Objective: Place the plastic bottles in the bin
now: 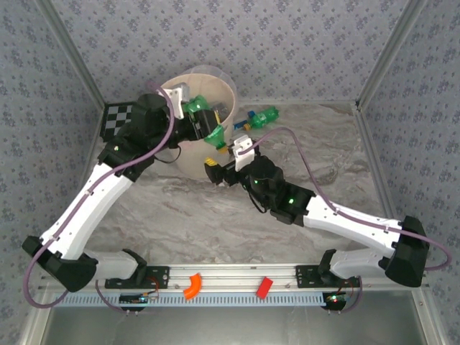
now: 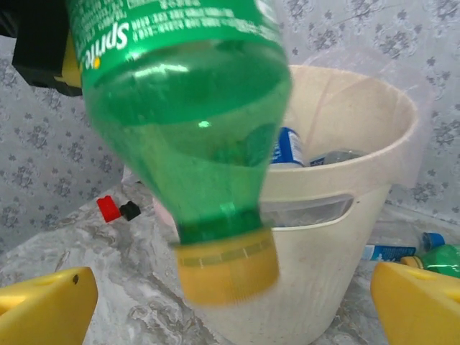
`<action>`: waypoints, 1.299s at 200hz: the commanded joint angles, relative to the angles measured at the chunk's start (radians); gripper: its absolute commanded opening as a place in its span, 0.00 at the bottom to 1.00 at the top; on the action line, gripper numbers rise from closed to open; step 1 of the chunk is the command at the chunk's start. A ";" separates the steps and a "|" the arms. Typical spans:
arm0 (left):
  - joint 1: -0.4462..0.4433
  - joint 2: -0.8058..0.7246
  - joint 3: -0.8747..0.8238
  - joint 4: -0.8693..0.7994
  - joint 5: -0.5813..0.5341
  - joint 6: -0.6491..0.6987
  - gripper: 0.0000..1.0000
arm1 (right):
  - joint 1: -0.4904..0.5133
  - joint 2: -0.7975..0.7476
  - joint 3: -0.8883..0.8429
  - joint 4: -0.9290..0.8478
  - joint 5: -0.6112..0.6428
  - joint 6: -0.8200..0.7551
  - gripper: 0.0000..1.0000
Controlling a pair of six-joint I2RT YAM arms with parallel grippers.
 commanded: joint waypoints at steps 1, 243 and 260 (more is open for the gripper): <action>0.057 0.025 0.103 -0.063 -0.019 0.017 0.56 | -0.021 -0.092 -0.021 -0.024 0.053 0.019 0.99; 0.166 0.613 0.874 -0.425 -0.043 0.038 1.00 | -0.169 -0.458 -0.213 -0.133 0.060 0.089 0.99; 0.166 0.595 0.872 -0.439 -0.046 0.046 1.00 | -0.181 -0.447 -0.209 -0.138 0.046 0.102 0.99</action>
